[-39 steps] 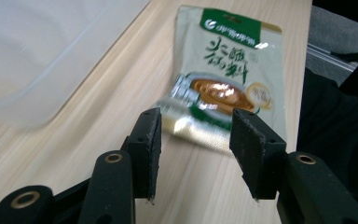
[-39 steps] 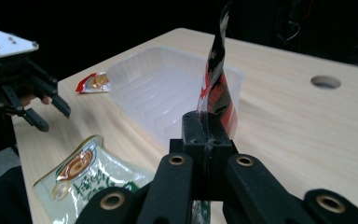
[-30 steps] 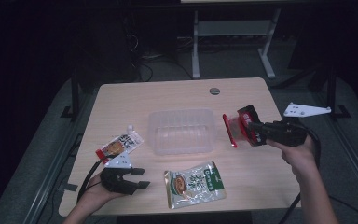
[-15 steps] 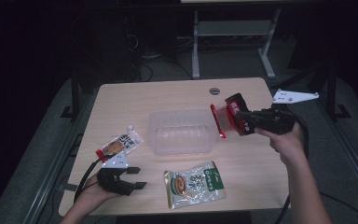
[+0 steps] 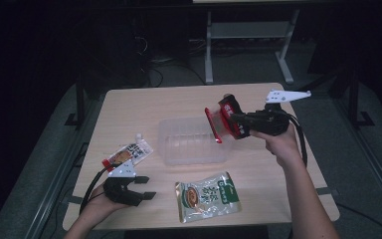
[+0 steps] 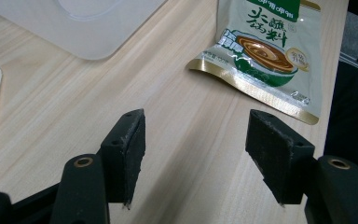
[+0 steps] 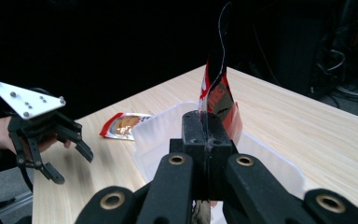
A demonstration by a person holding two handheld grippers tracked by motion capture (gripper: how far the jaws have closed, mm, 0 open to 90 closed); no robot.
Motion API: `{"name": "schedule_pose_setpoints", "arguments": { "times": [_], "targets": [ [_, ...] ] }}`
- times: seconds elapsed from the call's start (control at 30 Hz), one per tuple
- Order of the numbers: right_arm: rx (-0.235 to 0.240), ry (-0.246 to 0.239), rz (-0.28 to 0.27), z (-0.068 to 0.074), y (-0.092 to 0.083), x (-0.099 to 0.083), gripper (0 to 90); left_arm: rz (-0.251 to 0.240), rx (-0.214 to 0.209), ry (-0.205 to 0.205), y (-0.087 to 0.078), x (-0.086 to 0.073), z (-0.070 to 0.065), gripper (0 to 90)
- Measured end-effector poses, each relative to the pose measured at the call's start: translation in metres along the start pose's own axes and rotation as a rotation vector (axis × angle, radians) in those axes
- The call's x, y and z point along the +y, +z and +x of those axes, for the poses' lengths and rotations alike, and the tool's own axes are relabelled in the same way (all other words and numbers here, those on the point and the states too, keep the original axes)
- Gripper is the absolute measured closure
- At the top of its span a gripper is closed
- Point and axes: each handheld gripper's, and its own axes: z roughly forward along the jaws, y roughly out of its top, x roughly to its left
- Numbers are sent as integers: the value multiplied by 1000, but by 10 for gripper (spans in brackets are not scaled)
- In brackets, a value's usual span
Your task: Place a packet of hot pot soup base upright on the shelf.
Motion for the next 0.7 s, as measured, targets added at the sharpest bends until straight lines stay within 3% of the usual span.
{"name": "schedule_pose_setpoints", "arguments": {
  "times": [0.7],
  "targets": [
    [106, -1, 42, 20, 80, 7, 900, 11, -13, 4, 4, 1, 0, 375]
  ]
}}
